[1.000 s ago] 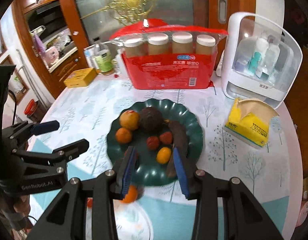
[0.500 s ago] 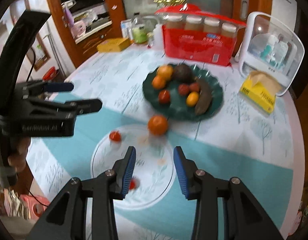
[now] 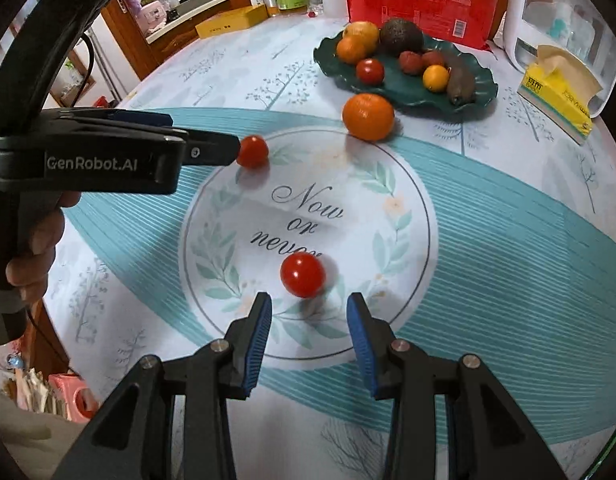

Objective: Organize fruits
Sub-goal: 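Grasp a red cherry tomato with the left tool while the right tool grasps another tomato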

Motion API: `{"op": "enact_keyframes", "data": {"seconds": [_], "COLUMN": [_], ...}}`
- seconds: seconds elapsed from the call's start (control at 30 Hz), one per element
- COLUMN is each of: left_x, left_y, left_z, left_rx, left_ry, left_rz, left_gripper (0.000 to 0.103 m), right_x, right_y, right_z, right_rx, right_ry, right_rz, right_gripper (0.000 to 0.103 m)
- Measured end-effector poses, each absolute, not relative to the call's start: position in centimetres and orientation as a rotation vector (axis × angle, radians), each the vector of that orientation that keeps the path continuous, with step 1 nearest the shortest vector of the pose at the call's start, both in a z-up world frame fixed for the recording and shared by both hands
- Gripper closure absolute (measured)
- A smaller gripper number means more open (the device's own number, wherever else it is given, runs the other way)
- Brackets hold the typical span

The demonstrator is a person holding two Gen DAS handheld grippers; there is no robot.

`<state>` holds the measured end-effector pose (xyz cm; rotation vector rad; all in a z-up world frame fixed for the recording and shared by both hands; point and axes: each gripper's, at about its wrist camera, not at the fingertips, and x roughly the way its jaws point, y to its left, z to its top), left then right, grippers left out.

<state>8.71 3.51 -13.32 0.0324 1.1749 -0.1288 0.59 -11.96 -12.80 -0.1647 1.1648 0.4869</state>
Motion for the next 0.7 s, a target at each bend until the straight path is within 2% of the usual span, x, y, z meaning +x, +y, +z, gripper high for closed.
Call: {"op": "enact_keyframes", "data": {"seconds": [0.2,0.3,0.37,0.4,0.47,0.7], "left_x": [10.1,10.7,10.9,11.0,11.1,10.8], "left_y": [3.8,3.7,3.6,3.6,3.6,3.5], "left_z": [-15.0,-15.8,-16.2,-16.4,-16.6,-16.6], "left_rx": [-0.012,-0.018,-0.016,-0.022,-0.044,-0.042], "left_ry": [1.179,1.187,1.194,1.199,1.203,1.185], "left_rz": [-0.14,-0.146,-0.145,-0.149,-0.155,-0.164], "left_gripper": [0.032,0.045,0.061,0.064,0.077,0.079], "right_x": [0.7,0.9,1.0,1.0,1.1,1.0], "right_y": [-11.1,-10.6,-10.4,-10.4,-10.5,-10.2], "right_z": [-14.4,-14.4,-14.4,-14.4,-14.4,-14.5], "right_rx": [-0.15,-0.176,-0.188,-0.189,-0.184,-0.2], "right_ry": [1.14,1.12,1.105,1.102,1.101,1.1], "right_rz": [0.444,0.425,0.415,0.41,0.405,0.386], "right_gripper": [0.064,0.069,0.074,0.076,0.076,0.077]}}
